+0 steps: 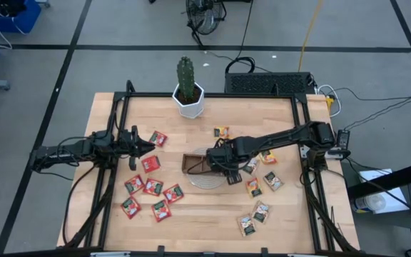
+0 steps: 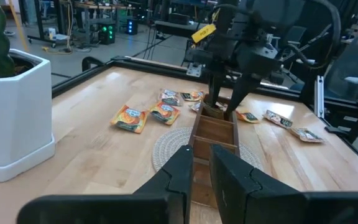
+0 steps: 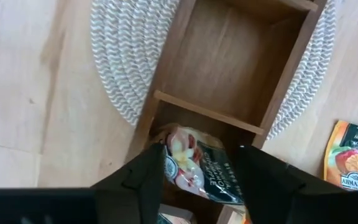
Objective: Pick & Place Tea
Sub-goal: Put the brown tea bag into the right section of the wooden organizer
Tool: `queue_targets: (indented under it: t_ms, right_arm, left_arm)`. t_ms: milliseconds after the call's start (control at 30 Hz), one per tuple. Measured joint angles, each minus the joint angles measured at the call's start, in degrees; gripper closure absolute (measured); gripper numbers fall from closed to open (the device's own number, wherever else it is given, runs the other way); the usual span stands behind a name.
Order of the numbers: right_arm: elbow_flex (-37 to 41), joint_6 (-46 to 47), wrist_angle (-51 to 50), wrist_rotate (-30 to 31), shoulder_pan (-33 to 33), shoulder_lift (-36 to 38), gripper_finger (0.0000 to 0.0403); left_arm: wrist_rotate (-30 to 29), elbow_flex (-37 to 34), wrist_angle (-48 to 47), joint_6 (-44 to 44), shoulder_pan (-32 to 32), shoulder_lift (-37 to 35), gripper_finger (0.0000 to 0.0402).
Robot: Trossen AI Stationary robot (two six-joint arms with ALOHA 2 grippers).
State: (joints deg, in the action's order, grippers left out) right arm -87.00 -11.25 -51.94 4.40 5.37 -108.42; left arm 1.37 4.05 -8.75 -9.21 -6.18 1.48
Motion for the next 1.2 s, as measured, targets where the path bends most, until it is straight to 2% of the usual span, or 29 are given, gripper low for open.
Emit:
queue_targets:
  t_ms: [533, 600, 733, 967, 1200]
  right_arm:
    - [0.00, -2.09, -0.17, 0.20, -2.36, -0.05, 0.0397]
    - [0.00, -1.88, -0.07, 1.00, -2.36, -0.05, 0.0398]
    - [0.00, -0.40, -0.63, 6.36, -1.53, -0.05, 0.0402]
    - [0.00, 11.41, -1.64, 8.74, 0.39, 0.74, 0.0403]
    - [0.00, 18.37, -3.77, 19.62, 2.87, 1.18, 0.0403]
  left_arm:
    - [0.00, 0.00, 0.00, 0.00, -0.02, 0.00, 0.0344]
    - [0.00, -0.02, -0.02, -0.02, 0.00, 0.02, 0.0344]
    - [0.00, -0.01, -0.01, -0.01, 0.00, 0.00, 0.0344]
    - [0.00, -0.01, 0.00, 0.00, 0.00, 0.00, 0.0344]
    - [0.00, -0.01, 0.00, 0.00, 0.00, 0.02, 0.0344]
